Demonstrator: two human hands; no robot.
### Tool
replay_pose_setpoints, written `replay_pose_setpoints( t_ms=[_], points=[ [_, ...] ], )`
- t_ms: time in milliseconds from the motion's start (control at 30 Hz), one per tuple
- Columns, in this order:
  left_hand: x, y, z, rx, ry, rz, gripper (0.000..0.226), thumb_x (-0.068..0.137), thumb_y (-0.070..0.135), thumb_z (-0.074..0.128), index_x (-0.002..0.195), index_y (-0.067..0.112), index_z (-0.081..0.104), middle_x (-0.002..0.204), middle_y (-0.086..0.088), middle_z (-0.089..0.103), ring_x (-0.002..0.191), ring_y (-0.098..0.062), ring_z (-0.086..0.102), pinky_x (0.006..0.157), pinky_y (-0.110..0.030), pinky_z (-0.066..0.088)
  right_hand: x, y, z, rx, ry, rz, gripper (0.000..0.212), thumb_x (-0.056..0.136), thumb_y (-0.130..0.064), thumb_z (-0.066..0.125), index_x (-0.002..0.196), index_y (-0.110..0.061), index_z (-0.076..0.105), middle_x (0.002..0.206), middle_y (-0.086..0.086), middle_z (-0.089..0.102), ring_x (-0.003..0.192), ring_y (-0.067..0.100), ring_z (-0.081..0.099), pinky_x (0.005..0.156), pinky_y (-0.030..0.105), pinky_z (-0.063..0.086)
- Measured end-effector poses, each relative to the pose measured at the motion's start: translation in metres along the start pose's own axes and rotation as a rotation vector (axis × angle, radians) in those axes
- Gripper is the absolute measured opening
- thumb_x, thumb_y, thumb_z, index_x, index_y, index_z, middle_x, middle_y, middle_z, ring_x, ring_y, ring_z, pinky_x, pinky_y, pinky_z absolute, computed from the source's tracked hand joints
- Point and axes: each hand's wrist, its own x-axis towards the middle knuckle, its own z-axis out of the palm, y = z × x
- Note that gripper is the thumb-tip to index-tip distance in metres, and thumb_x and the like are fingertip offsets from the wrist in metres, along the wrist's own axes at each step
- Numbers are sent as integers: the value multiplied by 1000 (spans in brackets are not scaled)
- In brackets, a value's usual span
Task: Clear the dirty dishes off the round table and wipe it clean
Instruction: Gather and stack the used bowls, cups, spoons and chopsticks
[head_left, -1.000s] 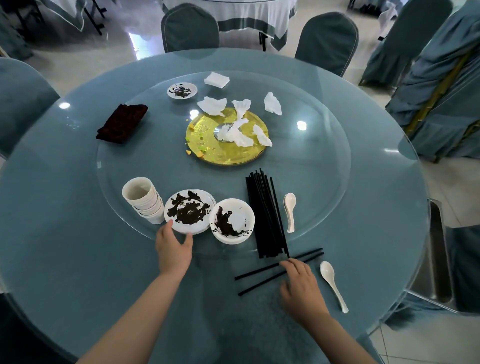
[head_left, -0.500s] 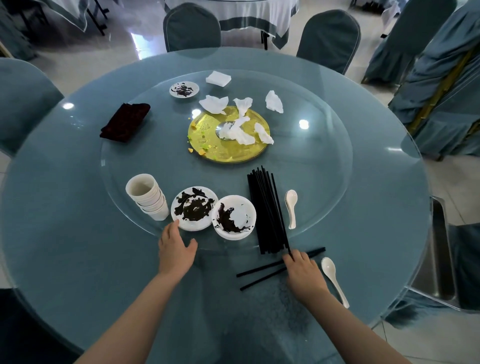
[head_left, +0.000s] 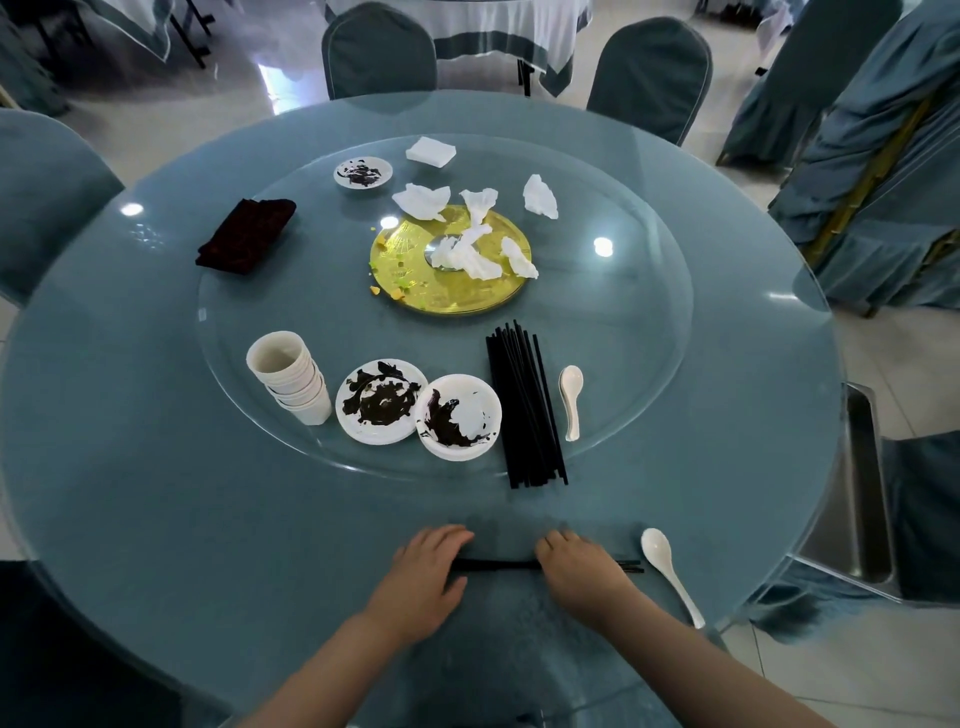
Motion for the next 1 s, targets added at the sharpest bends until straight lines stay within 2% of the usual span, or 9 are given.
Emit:
replay_pose_setpoints(
  t_ms=[100, 200, 333, 500, 567, 633, 733, 867, 1000],
  points=[
    [1, 10, -2, 197, -75, 21, 55, 94, 49, 32, 144, 27, 37, 143, 8, 43, 135, -15, 35, 112, -31, 25, -2, -2, 3, -73, 16, -35, 38, 94, -6, 23, 123, -3, 48, 124, 17, 49, 115, 34, 49, 89, 42, 43],
    [-1, 20, -5, 275, -138, 23, 79, 79, 60, 0, 136, 27, 45, 134, 6, 51, 125, -17, 45, 106, -31, 31, -7, -7, 0, 41, 123, -101, 63, 80, -16, 3, 115, -7, 54, 114, 12, 54, 104, 29, 54, 85, 36, 46],
    [-8, 28, -4, 204, -178, -31, 41, 102, 46, 21, 110, 19, 49, 107, 1, 58, 100, -23, 58, 82, -37, 43, -15, -9, -3, -26, 291, -143, 27, 71, -19, 34, 73, -26, 60, 71, -9, 54, 62, 9, 54, 58, 19, 45],
    [-22, 31, -6, -34, -133, -54, 26, 104, 38, 31, 95, 21, 48, 90, 5, 56, 80, -14, 52, 75, -34, 42, -23, -8, -7, 24, 498, -77, 25, 66, -19, 67, 90, -25, 63, 92, -5, 59, 83, 17, 58, 86, 29, 33],
    [-27, 33, -8, -167, -101, -73, 23, 104, 35, 33, 91, 24, 49, 83, 9, 55, 74, -8, 49, 73, -28, 40, -29, -9, -7, 210, 586, 110, 41, 72, -19, 73, 112, -21, 64, 121, 2, 60, 110, 22, 56, 104, 34, 33],
    [-31, 35, -10, -332, -100, -110, 24, 104, 32, 36, 88, 25, 52, 75, 11, 51, 67, -1, 47, 70, -25, 40, -38, -9, -15, 499, 668, 310, 50, 90, -20, 62, 138, -16, 49, 149, 4, 40, 136, 21, 37, 115, 33, 25],
    [-37, 43, -13, -636, -167, -151, 26, 104, 26, 39, 87, 23, 58, 73, 9, 48, 60, 1, 44, 63, -22, 39, -48, -6, -29, 948, 662, 471, 55, 101, -26, 47, 152, -19, 27, 161, -4, 17, 147, 11, 18, 115, 23, 16],
    [-44, 66, -14, -909, -203, -189, 27, 105, 21, 36, 97, 13, 60, 71, 4, 41, 53, -4, 37, 49, -17, 33, -51, -11, -48, 1522, 700, 509, 53, 103, -25, 44, 152, -26, 24, 136, 1, 55, 127, 14, 52, 113, 32, 35],
    [-44, 86, -15, -1081, -287, -162, 29, 106, 21, 34, 113, 11, 61, 68, 5, 40, 53, -6, 34, 48, -18, 29, -54, -21, -62, 1732, 783, 477, 21, 104, -18, 40, 121, -21, 53, 100, 2, 73, 94, 17, 70, 91, 32, 55]
  ],
)
